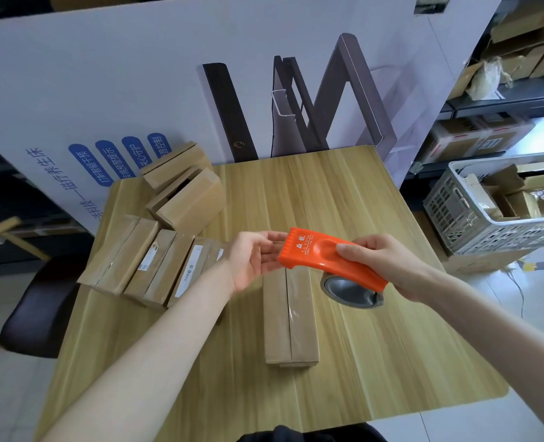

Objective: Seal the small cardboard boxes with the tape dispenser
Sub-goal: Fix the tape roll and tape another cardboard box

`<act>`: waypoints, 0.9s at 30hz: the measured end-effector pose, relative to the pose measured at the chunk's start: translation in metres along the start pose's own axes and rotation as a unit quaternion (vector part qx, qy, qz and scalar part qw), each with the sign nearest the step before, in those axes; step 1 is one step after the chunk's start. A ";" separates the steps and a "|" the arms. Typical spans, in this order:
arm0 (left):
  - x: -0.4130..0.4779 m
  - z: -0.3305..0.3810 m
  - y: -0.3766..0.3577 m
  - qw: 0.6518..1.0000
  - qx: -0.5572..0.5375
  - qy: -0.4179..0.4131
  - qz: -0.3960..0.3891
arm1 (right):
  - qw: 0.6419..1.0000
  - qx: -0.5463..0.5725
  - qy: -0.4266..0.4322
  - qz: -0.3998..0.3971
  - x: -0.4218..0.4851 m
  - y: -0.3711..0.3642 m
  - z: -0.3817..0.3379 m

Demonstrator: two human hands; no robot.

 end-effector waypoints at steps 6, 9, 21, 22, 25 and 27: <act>0.003 0.006 0.010 0.989 0.114 -0.037 0.084 | 0.998 -0.032 0.058 -0.018 -0.005 -0.003 -0.009; 0.002 0.008 0.011 0.985 0.143 -0.047 0.087 | 0.995 -0.043 0.090 -0.010 -0.007 0.000 -0.013; 0.005 -0.011 0.011 0.987 0.119 0.015 0.106 | 0.894 -0.360 0.265 0.021 -0.025 -0.013 -0.029; 0.005 -0.012 0.012 0.987 0.108 0.011 0.115 | 0.889 -0.368 0.271 0.019 -0.026 -0.014 -0.030; 0.006 -0.009 0.016 0.983 0.114 -0.015 0.145 | 0.902 -0.346 0.257 0.035 -0.022 -0.010 -0.027; 0.004 -0.004 0.019 0.974 0.146 -0.038 0.170 | 0.919 -0.318 0.228 0.051 -0.018 -0.004 -0.023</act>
Point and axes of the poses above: each hand's wrist, its own x-axis towards the middle knuckle, its own y-axis out of the back of the hand, z = x × y, the point moved 9 cm from there along x, towards the middle knuckle, and after that the axes turned 11 degrees about x, right-handed, at the moved point
